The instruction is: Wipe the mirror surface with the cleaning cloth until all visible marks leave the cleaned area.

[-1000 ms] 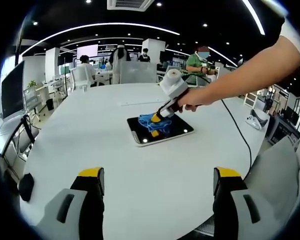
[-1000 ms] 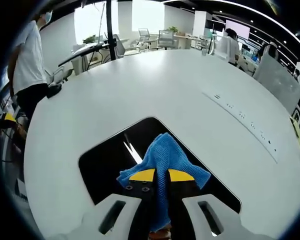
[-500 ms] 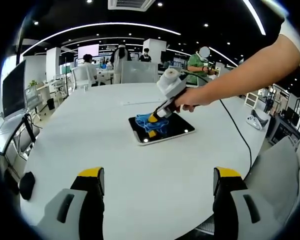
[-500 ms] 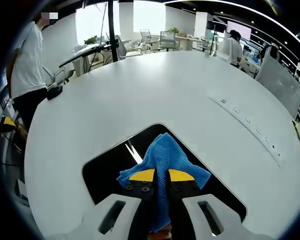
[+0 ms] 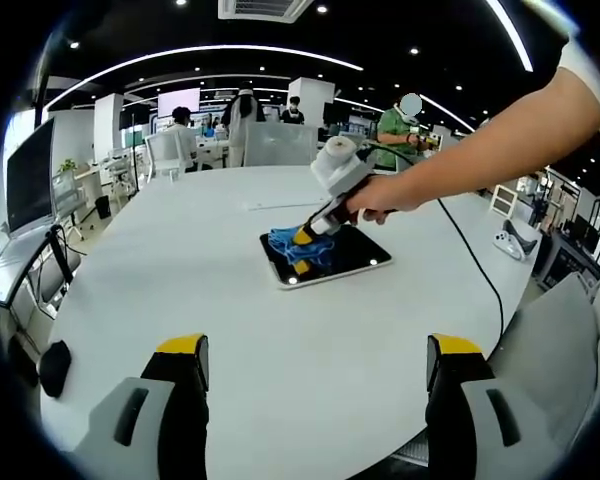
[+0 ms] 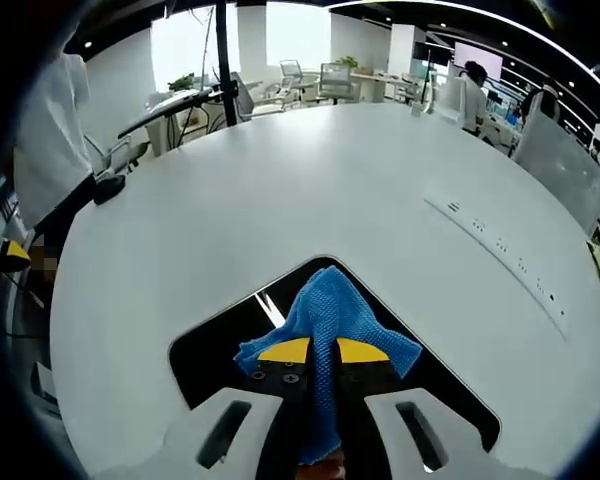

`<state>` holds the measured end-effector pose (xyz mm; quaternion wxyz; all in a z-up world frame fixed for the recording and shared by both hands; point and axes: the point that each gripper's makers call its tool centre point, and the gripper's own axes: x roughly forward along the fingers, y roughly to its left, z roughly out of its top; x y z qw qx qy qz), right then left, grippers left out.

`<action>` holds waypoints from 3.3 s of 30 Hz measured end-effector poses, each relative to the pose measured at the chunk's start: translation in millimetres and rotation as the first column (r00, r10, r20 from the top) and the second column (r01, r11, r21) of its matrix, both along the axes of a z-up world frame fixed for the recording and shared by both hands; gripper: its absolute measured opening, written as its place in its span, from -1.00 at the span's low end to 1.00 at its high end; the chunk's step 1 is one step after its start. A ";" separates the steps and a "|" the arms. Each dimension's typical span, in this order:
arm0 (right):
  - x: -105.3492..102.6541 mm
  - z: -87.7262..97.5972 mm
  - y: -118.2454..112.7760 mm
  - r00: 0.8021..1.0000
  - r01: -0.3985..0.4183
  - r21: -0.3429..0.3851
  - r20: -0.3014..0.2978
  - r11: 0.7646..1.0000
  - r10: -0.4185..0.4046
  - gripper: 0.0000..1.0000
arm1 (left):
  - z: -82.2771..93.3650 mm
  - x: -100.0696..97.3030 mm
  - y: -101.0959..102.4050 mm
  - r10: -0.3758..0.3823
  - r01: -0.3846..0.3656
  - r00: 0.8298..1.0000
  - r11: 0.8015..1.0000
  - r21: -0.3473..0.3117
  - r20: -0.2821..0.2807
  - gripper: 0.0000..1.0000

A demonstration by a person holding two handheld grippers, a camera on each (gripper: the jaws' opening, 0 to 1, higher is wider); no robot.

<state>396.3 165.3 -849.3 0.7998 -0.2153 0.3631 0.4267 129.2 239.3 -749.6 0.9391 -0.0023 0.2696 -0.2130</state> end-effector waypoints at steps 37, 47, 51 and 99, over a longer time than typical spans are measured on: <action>0.1 -0.4 24.4 1.000 -0.012 -0.006 0.000 1.000 0.012 -0.93 | -0.6 -5.9 10.7 0.019 -0.019 1.000 1.000 -0.003 0.000 0.81; 0.7 -0.6 26.2 1.000 -0.017 0.002 0.001 1.000 0.017 -0.92 | -2.1 -7.2 11.6 0.021 -0.021 1.000 1.000 -0.004 -0.003 0.81; 0.4 -0.4 29.1 1.000 -0.014 0.008 0.002 1.000 0.014 -0.92 | -3.4 -7.0 12.6 0.022 -0.022 1.000 1.000 -0.003 -0.005 0.81; -31.6 0.4 39.9 1.000 -0.003 0.019 -0.028 1.000 0.003 -0.93 | 1.0 -7.2 15.8 0.026 -0.026 1.000 1.000 -0.007 0.010 0.80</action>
